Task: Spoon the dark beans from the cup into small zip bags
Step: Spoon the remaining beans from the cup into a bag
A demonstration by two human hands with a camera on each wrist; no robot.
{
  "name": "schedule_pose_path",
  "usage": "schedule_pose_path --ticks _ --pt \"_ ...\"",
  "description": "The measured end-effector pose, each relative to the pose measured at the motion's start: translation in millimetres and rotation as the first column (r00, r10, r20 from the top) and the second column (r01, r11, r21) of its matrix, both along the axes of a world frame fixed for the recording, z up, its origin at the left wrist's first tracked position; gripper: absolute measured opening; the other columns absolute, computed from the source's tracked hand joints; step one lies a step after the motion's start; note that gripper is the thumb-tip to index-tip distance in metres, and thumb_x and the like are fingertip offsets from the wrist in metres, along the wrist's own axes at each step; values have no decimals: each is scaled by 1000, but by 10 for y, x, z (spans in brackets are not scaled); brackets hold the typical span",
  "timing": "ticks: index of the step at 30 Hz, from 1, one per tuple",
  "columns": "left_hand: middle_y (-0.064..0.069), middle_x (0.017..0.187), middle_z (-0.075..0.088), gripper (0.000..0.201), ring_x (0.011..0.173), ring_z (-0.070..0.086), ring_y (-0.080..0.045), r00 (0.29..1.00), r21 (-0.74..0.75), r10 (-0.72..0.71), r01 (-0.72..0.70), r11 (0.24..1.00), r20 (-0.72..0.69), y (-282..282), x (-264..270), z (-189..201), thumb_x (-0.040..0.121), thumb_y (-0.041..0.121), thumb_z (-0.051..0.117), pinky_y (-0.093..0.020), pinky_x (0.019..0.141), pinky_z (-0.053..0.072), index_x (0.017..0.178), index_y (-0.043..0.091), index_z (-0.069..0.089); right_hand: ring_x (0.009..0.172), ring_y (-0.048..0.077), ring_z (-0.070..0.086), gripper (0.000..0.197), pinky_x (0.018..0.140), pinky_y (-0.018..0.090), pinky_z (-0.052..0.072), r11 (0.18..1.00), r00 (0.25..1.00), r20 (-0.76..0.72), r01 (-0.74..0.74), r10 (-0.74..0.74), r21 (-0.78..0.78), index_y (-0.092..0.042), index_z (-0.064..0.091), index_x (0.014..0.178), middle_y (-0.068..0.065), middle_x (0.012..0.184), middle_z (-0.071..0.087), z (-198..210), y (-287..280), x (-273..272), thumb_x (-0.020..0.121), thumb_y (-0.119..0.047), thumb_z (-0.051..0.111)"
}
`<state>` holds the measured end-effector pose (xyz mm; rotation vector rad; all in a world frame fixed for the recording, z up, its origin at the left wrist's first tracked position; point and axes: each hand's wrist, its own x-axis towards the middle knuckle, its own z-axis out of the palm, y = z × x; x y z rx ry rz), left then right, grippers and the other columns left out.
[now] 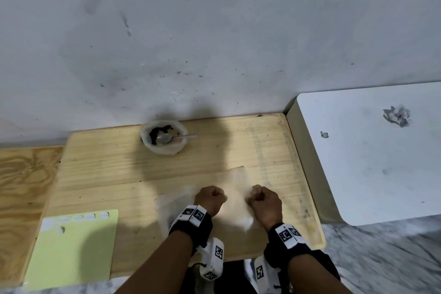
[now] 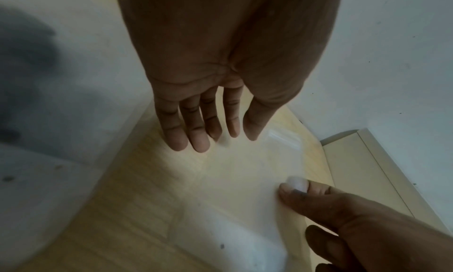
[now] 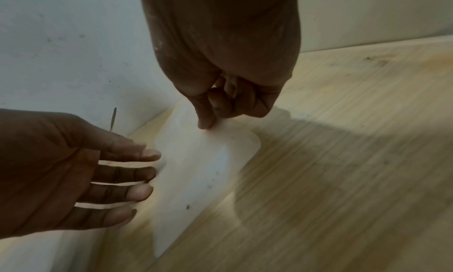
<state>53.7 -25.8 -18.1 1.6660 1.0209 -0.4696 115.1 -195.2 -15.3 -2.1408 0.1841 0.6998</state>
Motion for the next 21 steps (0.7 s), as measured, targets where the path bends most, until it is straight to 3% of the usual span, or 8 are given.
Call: schedule_pose_path --ticks 3,8,10,13,16,18,21 --pt "-1 87 70 14 89 66 -29 1000 -49 5 -3 999 28 39 8 -82 76 15 75 -44 92 55 73 26 66 80 5 64 25 76 16 44 999 999 26 -33 33 12 -28 65 74 -18 77 69 29 -18 37 80 -6 74" --pt "1 87 69 17 101 67 -33 995 -66 -22 28 997 93 69 58 -126 58 28 71 -39 88 54 74 28 66 76 6 66 25 74 16 47 996 999 3 -38 37 77 -22 75 74 -13 72 73 8 -115 111 83 0 68" --pt "1 87 70 15 94 67 -30 994 -77 -15 23 997 106 59 72 -40 67 20 75 -37 88 54 76 29 67 71 10 63 25 70 20 48 993 999 -10 -48 49 112 -19 75 73 -12 69 71 35 -125 132 86 1 66" --pt "1 87 69 19 77 62 -17 986 -47 27 -19 999 165 57 61 47 78 13 73 -29 78 51 77 32 68 53 11 42 38 50 17 35 976 997 -57 -46 60 215 -22 68 63 -15 52 52 221 -106 146 90 4 62" --pt "3 88 66 16 76 60 -12 956 -75 104 -87 993 274 84 56 177 82 14 72 -26 70 44 81 30 72 39 0 40 28 39 12 31 928 989 -135 -3 58 373 -14 69 77 -14 46 49 452 -85 187 94 4 57" --pt "5 93 65 14 84 61 -13 931 -78 138 -118 990 339 129 54 322 85 14 71 -28 72 44 86 28 72 39 3 35 32 38 17 27 908 984 -164 1 75 419 -20 70 72 -10 50 44 525 -65 226 95 0 60" --pt "4 92 64 13 78 61 -13 893 -106 207 -179 978 400 219 59 584 88 8 67 -27 66 47 89 21 72 45 8 27 19 48 20 17 888 971 -206 -15 123 459 -17 70 83 -9 53 38 611 -7 302 95 -6 61"
